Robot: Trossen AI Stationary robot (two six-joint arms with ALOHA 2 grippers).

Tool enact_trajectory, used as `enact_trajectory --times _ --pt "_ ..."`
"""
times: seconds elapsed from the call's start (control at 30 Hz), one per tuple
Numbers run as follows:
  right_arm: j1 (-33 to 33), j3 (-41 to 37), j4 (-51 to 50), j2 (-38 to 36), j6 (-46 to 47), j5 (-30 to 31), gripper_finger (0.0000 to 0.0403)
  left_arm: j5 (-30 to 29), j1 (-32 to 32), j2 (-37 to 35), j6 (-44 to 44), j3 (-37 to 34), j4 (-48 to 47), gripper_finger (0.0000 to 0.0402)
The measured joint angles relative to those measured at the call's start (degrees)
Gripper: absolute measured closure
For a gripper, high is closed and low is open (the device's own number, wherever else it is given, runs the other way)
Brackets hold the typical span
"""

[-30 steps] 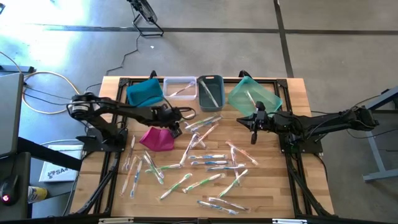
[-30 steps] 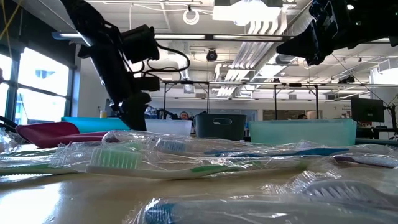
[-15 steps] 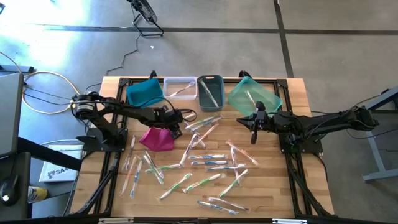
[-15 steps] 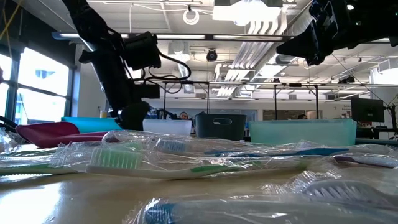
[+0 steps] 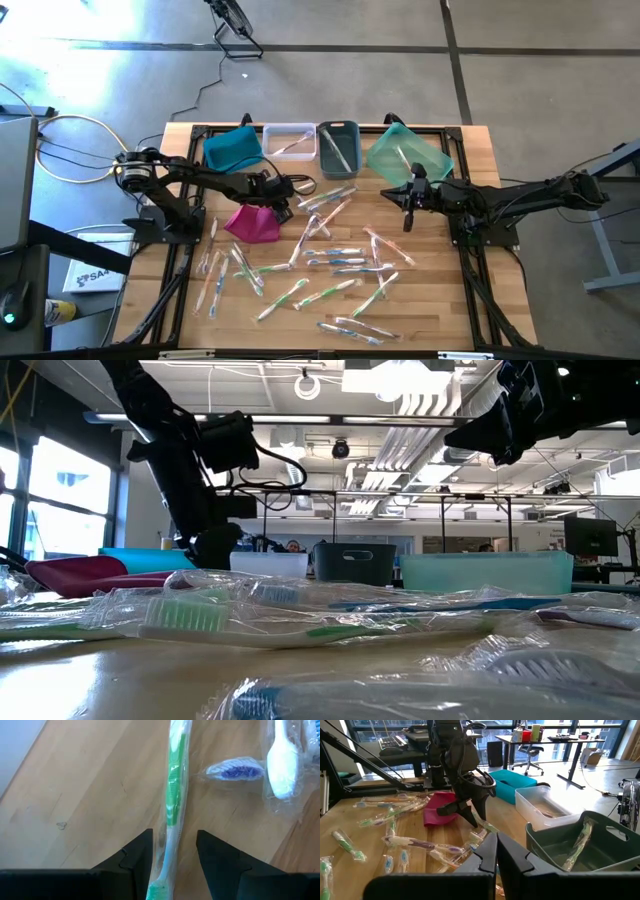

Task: Pick & Place Toothbrushes
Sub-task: Put the green toothbrush into the dark blue bin

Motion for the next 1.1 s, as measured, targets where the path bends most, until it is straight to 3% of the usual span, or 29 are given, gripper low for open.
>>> enact_trajectory --times 0.6,1.1 --pt "0.00 0.02 -0.01 0.00 0.00 0.00 0.0398 0.19 0.00 0.07 -0.22 -0.04 -0.07 0.0253" --pt "0.00 0.02 -0.01 0.00 0.00 0.00 0.0398 0.92 -0.04 0.11 -0.20 -0.04 0.22 0.0373"
